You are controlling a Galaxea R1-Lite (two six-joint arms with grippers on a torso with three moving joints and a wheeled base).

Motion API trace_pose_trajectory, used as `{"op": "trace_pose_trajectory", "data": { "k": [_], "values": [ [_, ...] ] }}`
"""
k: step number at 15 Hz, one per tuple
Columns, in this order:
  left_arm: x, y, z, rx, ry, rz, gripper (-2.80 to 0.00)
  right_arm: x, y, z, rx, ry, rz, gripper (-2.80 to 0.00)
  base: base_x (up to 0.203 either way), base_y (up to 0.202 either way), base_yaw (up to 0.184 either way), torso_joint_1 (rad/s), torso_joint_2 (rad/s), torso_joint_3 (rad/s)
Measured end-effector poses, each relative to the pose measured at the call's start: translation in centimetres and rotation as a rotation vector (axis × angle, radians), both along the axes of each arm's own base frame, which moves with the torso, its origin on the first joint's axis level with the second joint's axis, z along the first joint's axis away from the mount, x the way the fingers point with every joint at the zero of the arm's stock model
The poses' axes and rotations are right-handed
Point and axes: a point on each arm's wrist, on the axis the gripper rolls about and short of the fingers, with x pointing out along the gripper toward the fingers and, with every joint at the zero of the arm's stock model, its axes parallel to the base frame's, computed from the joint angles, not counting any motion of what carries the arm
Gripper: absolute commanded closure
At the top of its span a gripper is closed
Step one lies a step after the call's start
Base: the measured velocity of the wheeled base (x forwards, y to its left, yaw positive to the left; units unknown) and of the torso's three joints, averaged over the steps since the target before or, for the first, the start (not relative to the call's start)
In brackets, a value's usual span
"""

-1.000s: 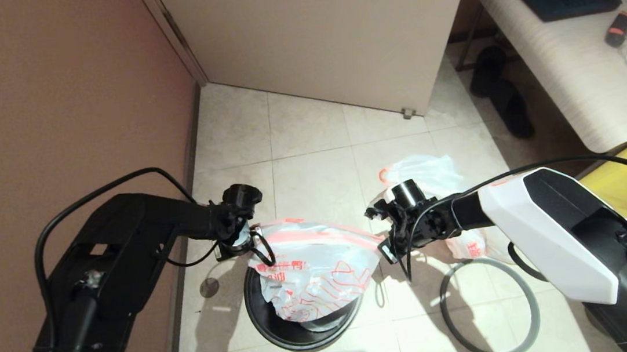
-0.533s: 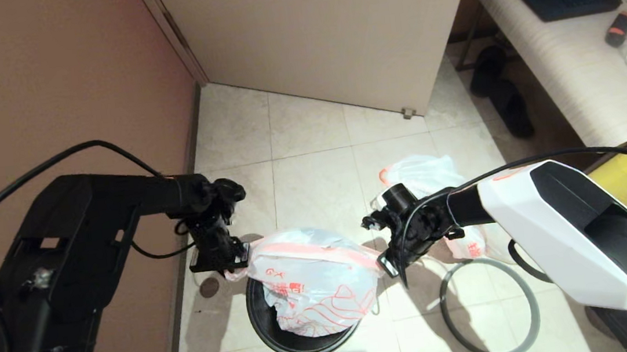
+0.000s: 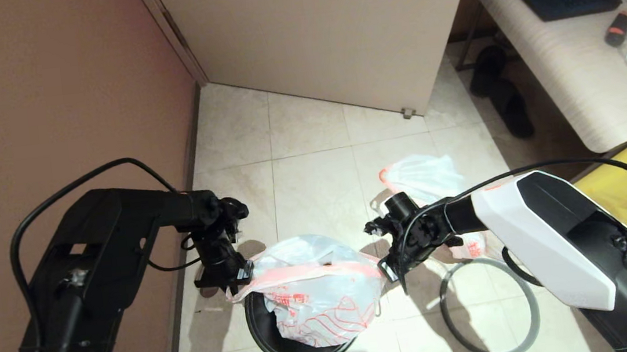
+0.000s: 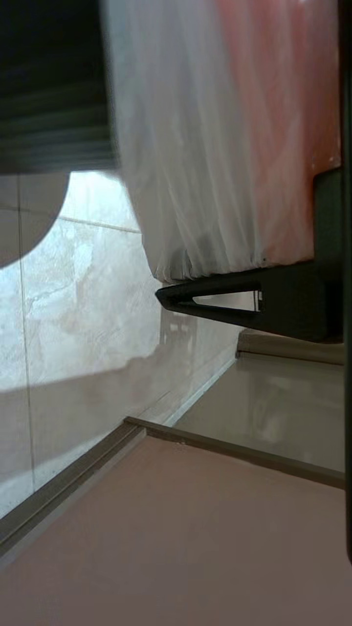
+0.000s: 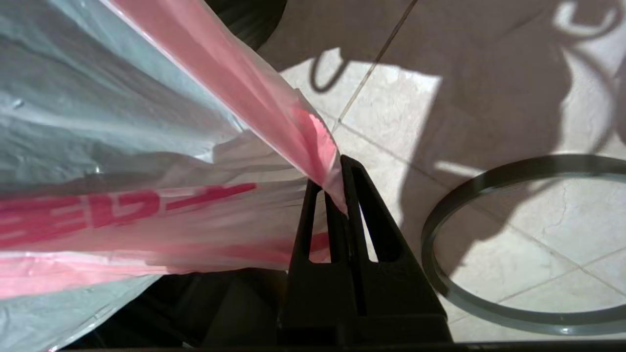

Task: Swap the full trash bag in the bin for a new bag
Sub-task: Put the new garbage bag on the trash can

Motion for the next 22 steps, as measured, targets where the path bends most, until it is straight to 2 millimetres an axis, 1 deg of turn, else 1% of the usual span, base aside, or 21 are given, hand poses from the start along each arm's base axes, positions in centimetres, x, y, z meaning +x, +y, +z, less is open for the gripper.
{"op": "trace_pose_trajectory", "data": {
  "k": [4,7,9,10,11,13,15,17,19,22],
  "values": [
    [-0.1,0.4,-2.5,0.014,0.079,-0.031,0.0,0.4,-1.4,-0.9,-0.012,0.043,-0.023,0.0,0.0,0.0,0.0,0.0,0.0,0.0],
    [0.0,1.0,-3.7,0.017,0.112,-0.048,0.0,0.5,-1.5,-1.8,-0.02,0.052,-0.028,0.0,0.0,0.0,0.0,0.0,0.0,0.0],
    [-0.3,1.2,-3.9,-0.011,0.155,-0.062,0.0,0.5,-1.1,-2.8,-0.033,0.045,-0.027,0.0,0.0,0.0,0.0,0.0,0.0,0.0],
    [-0.6,1.1,-3.8,-0.04,0.178,-0.078,-2.8,0.5,-0.8,-3.1,-0.04,0.037,-0.028,0.0,0.0,0.0,0.0,0.0,0.0,0.0],
    [-0.7,1.1,-3.5,-0.074,0.187,-0.093,-2.8,0.4,-0.6,-3.3,-0.044,0.04,-0.029,-2.8,0.0,0.0,0.0,0.0,0.0,0.0],
    [-0.9,1.5,-2.4,-0.158,0.188,-0.116,-2.8,0.1,-0.2,-2.9,-0.037,0.04,-0.033,-2.8,0.0,0.0,0.0,0.0,0.0,0.0],
    [-0.9,1.9,-1.0,-0.233,0.161,-0.122,-2.8,-0.2,0.4,-1.5,-0.018,0.02,-0.027,-2.8,0.0,0.0,0.0,0.0,0.0,0.0],
    [-1.0,2.2,0.7,-0.301,0.124,-0.121,-2.8,-0.5,0.6,0.7,0.014,0.002,-0.051,-2.8,0.0,0.0,0.0,0.0,0.0,0.0],
    [-1.2,2.4,2.0,-0.318,0.101,-0.122,-2.8,-1.8,1.6,3.1,0.025,0.003,-0.037,-2.8,0.0,0.0,0.0,0.0,0.0,0.0],
    [-1.5,2.5,3.9,-0.327,0.06,-0.118,-2.8,-4.2,2.4,6.3,0.028,0.018,-0.029,-2.8,0.0,0.0,0.0,0.0,0.0,0.0]
  ]
}}
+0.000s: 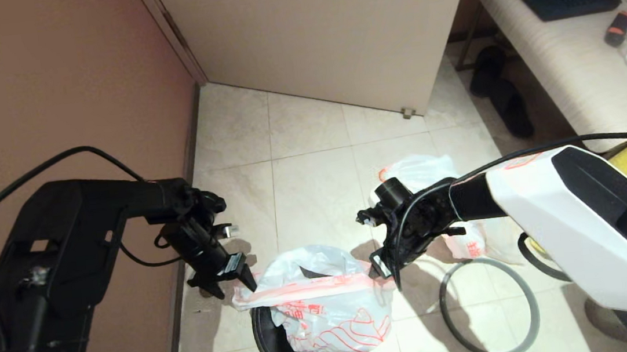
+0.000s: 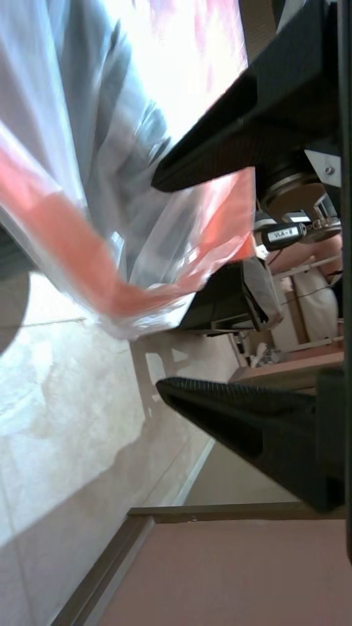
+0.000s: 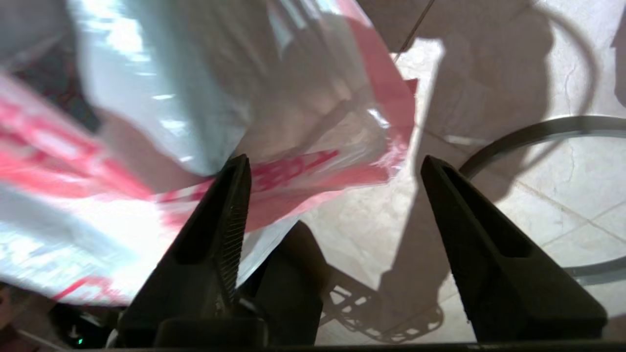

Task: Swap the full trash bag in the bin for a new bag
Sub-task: Put the new garbage bag on the trash can

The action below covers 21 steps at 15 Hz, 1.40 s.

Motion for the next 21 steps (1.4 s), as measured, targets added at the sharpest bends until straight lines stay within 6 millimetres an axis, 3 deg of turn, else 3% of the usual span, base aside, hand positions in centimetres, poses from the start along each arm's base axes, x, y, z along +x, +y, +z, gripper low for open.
{"op": "trace_pose_trajectory", "data": {
  "k": [3,9,10,11,15,19,21],
  "values": [
    [-0.2,0.3,2.3,-0.005,-0.062,0.064,-2.8,-2.5,0.5,2.9,0.019,-0.012,0.003,-2.8,0.0,0.0,0.0,0.0,0.0,0.0],
    [-1.0,0.3,5.5,-0.018,-0.134,0.08,-2.8,-5.2,0.7,5.4,0.081,0.015,-0.002,-2.8,0.0,0.0,0.0,0.0,0.0,0.0],
    [-1.1,0.3,5.7,-0.019,-0.138,0.08,-0.13,-5.6,0.4,5.9,0.084,0.013,-0.002,0.0,0.0,0.0,0.0,0.0,0.0,0.0],
    [-1.2,0.3,5.8,-0.02,-0.139,0.08,0.0,-6.1,0.0,6.4,0.084,0.011,-0.004,0.0,0.0,0.0,0.0,0.0,0.0,0.0],
    [-2.0,-0.9,6.7,-0.05,-0.161,0.042,0.0,-7.6,-2.6,8.7,0.145,0.039,-0.148,0.0,0.0,0.0,0.0,0.0,0.0,0.0],
    [-2.4,-4.8,8.0,-0.049,-0.352,-0.15,0.0,-10.3,-8.5,8.2,0.144,0.136,-0.369,0.0,0.0,0.0,0.0,0.0,0.0,0.0],
    [-2.6,-6.3,8.6,0.008,-0.437,-0.343,0.0,-13.0,-11.0,8.1,0.155,0.172,-0.473,0.0,0.0,0.0,0.0,0.0,0.0,0.0]
  ]
}}
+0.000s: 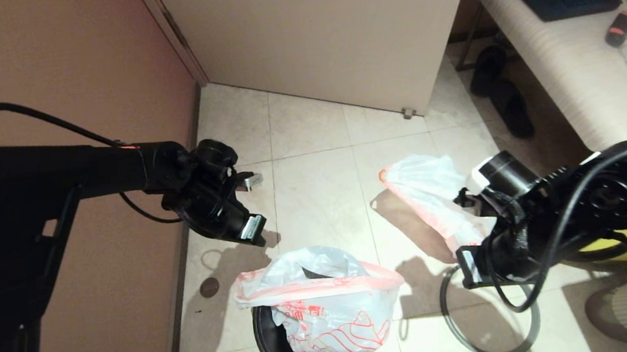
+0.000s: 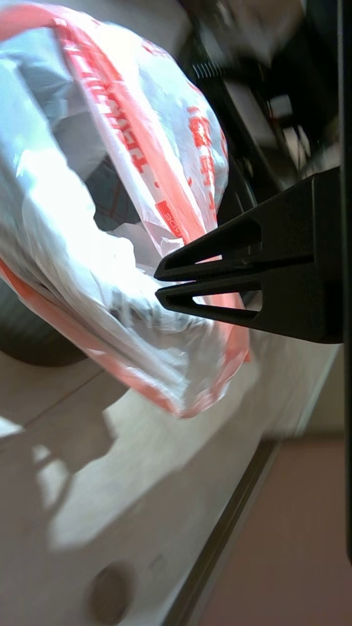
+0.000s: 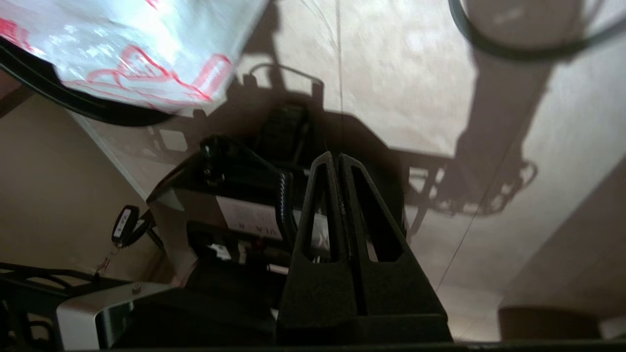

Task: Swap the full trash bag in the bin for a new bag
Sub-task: Put the new garbage bag on the trash can

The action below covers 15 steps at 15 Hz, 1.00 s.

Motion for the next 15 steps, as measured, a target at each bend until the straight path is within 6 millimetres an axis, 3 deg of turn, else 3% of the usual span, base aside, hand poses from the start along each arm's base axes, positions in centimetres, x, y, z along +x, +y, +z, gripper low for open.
{"op": "trace_pose_trajectory", "data": {
  "k": [3,5,6,8,12,15],
  "values": [
    [1.8,-1.4,-0.3,0.157,-0.149,-0.214,0.0,-3.4,-2.0,0.6,-0.026,-0.021,-0.142,0.0,0.0,0.0,0.0,0.0,0.0,0.0],
    [3.7,-3.1,-1.7,0.245,-0.28,-0.316,0.0,-5.3,-2.4,1.3,-0.061,-0.069,-0.153,0.0,0.0,0.0,0.0,0.0,0.0,0.0],
    [4.6,-3.8,-2.4,0.277,-0.344,-0.363,-2.8,-5.8,-2.5,1.6,-0.061,-0.083,-0.149,0.0,0.0,0.0,0.0,0.0,0.0,0.0],
    [4.9,-4.8,-2.9,0.287,-0.393,-0.424,-2.8,-6.2,-2.6,2.0,-0.053,-0.098,-0.147,0.0,0.0,0.0,0.0,0.0,0.0,0.0],
    [2.7,-6.1,-1.9,0.222,-0.332,-0.505,-2.8,-6.5,-2.7,2.2,-0.046,-0.107,-0.146,0.0,0.0,0.0,0.0,0.0,0.0,0.0],
    [1.4,-6.5,-2.3,0.216,-0.293,-0.54,-2.8,-6.5,-2.7,2.1,-0.05,-0.102,-0.145,0.0,0.0,0.0,0.0,0.0,0.0,0.0]
  ]
}}
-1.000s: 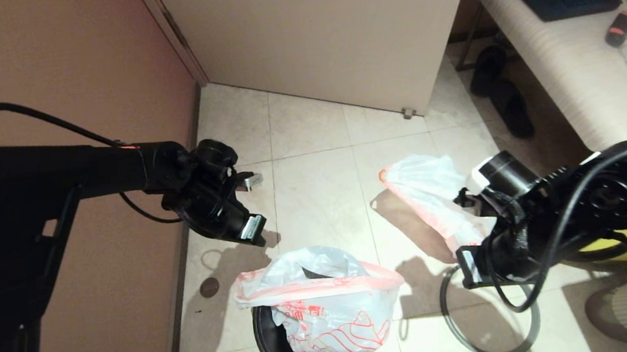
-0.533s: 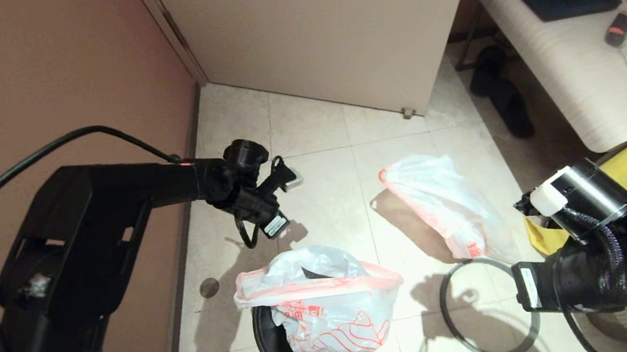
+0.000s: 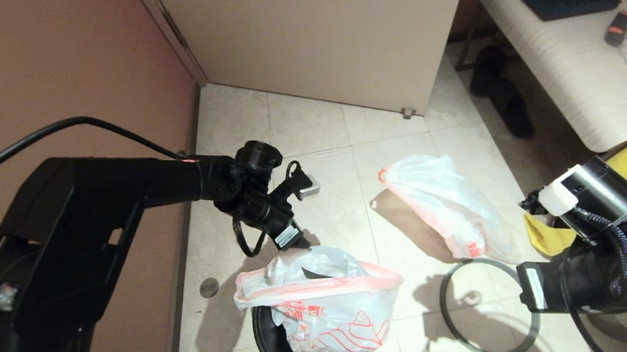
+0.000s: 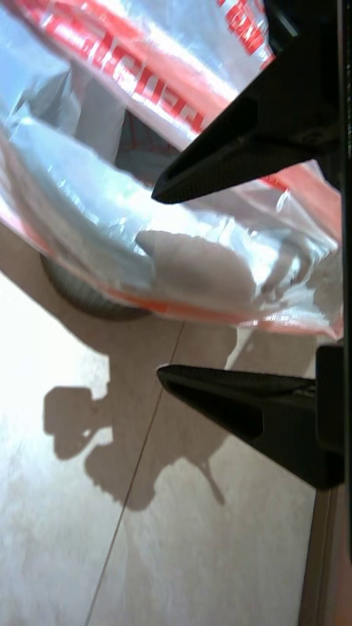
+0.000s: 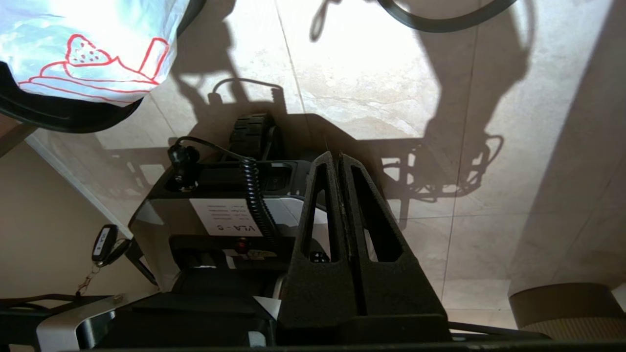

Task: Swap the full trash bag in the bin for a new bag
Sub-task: Put the new garbage bag on the trash can

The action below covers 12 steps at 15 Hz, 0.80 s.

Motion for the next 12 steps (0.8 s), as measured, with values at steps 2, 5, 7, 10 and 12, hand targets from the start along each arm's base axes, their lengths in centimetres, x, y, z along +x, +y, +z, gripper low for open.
{"op": "trace_pose_trajectory", "data": {
  "k": [2,5,7,10,12],
  "values": [
    [0.1,0.1,-1.1,0.01,0.03,0.002,-2.8,0.0,0.0,-0.1,-0.001,0.004,0.0,0.0,0.0,0.0,0.0,0.0,0.0,0.0],
    [0.9,0.4,-2.5,0.017,0.05,0.01,-2.8,0.2,0.1,-0.2,-0.003,0.005,-0.001,0.0,0.0,0.0,0.0,0.0,0.0,0.0],
    [1.6,0.3,-3.3,0.016,0.053,0.012,-2.8,0.5,0.3,-0.3,-0.002,0.003,-0.001,0.0,0.0,0.0,0.0,0.0,0.0,0.0],
    [2.7,0.3,-5.0,0.011,0.07,0.023,0.0,0.8,0.5,-0.5,-0.006,0.007,-0.001,0.0,0.0,0.0,0.0,0.0,0.0,0.0],
    [3.0,0.3,-6.2,0.018,0.094,0.024,0.0,0.8,0.5,-0.6,-0.008,0.009,0.0,0.0,0.0,0.0,0.0,0.0,0.0,0.0]
  ]
}}
